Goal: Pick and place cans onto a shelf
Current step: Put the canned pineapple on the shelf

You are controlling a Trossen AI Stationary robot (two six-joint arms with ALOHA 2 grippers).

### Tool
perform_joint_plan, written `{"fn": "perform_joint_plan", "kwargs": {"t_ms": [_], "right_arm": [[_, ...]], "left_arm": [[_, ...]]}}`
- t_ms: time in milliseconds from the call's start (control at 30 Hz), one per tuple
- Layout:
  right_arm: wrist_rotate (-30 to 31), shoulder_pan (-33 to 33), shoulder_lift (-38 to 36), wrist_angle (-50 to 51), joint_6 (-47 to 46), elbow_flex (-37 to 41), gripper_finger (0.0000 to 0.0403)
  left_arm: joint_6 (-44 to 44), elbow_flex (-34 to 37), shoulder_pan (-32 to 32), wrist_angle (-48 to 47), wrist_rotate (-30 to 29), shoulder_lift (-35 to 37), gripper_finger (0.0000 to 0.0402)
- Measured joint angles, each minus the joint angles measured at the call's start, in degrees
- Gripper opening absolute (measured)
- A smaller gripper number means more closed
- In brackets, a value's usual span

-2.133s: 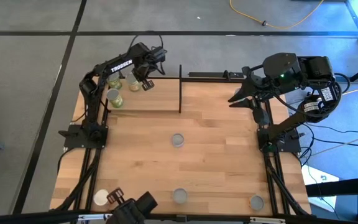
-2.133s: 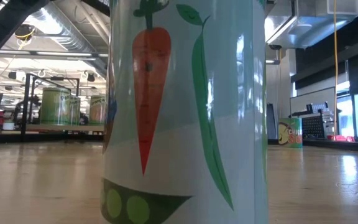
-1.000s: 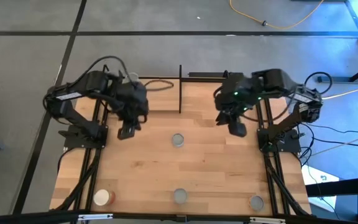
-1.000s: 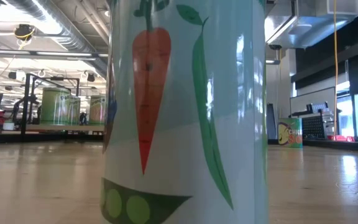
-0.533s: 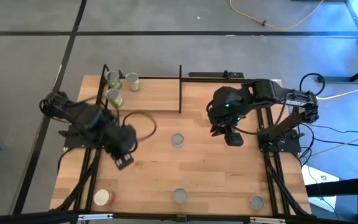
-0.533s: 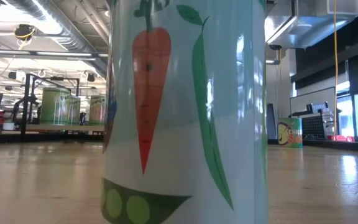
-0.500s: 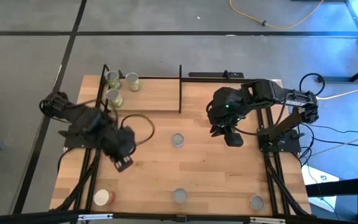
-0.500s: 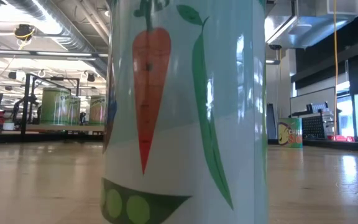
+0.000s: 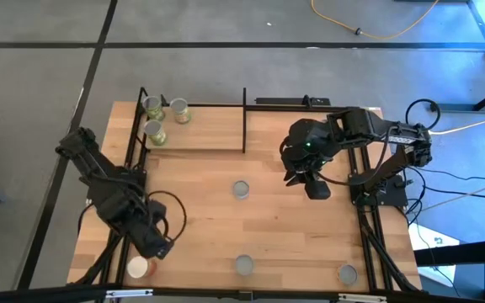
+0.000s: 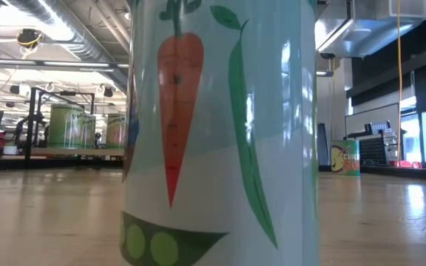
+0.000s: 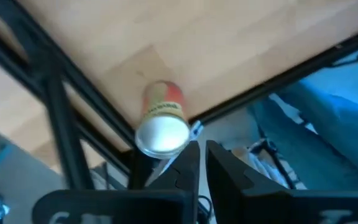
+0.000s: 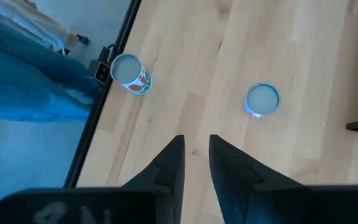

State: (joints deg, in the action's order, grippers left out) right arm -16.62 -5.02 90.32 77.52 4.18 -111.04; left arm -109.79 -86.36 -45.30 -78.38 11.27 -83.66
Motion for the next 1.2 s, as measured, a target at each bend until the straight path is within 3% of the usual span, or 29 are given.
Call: {"fn": "perform_joint_plan", "kwargs": {"t_ms": [367, 600, 833, 1200], "right_arm": [[0.02, 0.0, 0.0, -3.21, -2.62, 0.0, 0.0076], [0.02, 0.0, 0.0, -3.59, -4.84, 0.0, 0.0076], [0.03, 0.0, 0.0, -3.57, -5.37, 0.0, 0.0076], [0.07, 0.0, 0.0, -3.6, -5.48, 0.0, 0.0076]], "left_arm": [[-8.94, 9.71, -3.86, 9.01, 5.58, 0.0, 0.0048], [-18.17, 13.83, -7.9, 21.75, 1.37, -0.01, 0.0049], [-23.62, 14.2, -10.5, 25.04, -6.36, -0.02, 0.0047], [-27.62, 14.2, -14.06, 25.56, -5.77, -3.74, 0.0049]]}}
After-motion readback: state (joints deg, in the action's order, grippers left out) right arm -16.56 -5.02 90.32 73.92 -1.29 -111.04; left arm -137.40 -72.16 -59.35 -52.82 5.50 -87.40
